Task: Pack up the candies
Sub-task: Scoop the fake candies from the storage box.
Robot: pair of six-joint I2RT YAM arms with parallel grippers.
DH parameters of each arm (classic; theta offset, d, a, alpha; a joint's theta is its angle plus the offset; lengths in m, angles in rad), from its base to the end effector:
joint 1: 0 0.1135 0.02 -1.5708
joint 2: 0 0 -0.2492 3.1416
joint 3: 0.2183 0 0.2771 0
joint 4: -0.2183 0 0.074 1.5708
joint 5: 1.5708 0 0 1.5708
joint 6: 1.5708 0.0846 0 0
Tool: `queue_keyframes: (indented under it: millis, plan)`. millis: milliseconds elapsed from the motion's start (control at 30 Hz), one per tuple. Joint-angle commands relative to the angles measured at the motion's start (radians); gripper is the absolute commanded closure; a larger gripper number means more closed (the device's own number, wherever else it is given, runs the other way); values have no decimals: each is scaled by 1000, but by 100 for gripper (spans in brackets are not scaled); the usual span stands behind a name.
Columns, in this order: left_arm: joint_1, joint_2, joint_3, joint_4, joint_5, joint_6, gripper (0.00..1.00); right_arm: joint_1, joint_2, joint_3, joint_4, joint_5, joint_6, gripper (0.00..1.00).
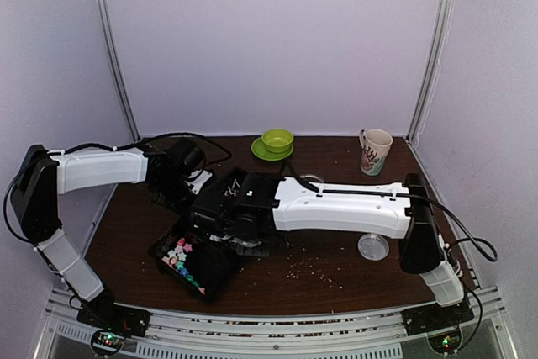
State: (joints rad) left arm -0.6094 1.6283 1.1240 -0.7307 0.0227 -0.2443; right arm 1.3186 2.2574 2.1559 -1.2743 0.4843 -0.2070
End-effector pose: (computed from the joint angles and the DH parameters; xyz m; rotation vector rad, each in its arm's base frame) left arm 0.2879 -0.2033 0.1344 0.5203 2.7883 -0.2284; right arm 0.1584 0.4570 0.1925 -1.8130 1.9910 -0.4259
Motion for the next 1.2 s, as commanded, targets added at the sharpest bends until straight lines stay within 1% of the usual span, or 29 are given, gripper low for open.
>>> queue_keyframes:
  millis: [0, 167, 300, 367, 500, 667, 933, 1167]
  plan:
    - [-7, -89, 56, 96, 36, 4, 100, 12, 45, 48, -77, 79, -13, 100]
    - [-10, -110, 48, 121, 49, 9, 100, 14, 93, 82, -61, 114, -30, 100]
    - [-9, -122, 37, 146, 75, 11, 100, 14, 115, 81, -9, 92, -36, 100]
    - [-9, -125, 33, 155, 90, 12, 100, 12, 101, 57, 55, 48, -41, 100]
    - [-9, -126, 30, 163, 113, 11, 100, 4, 23, -53, 235, -39, -55, 100]
    - [-10, -113, 30, 162, 124, 10, 100, -9, -22, -122, 331, -40, -43, 100]
    - [-8, -93, 36, 148, 120, 1, 100, -26, -82, -160, 366, -17, -31, 100]
    - [17, -75, 38, 133, 130, -19, 100, -31, -130, -153, 249, 54, -29, 100]
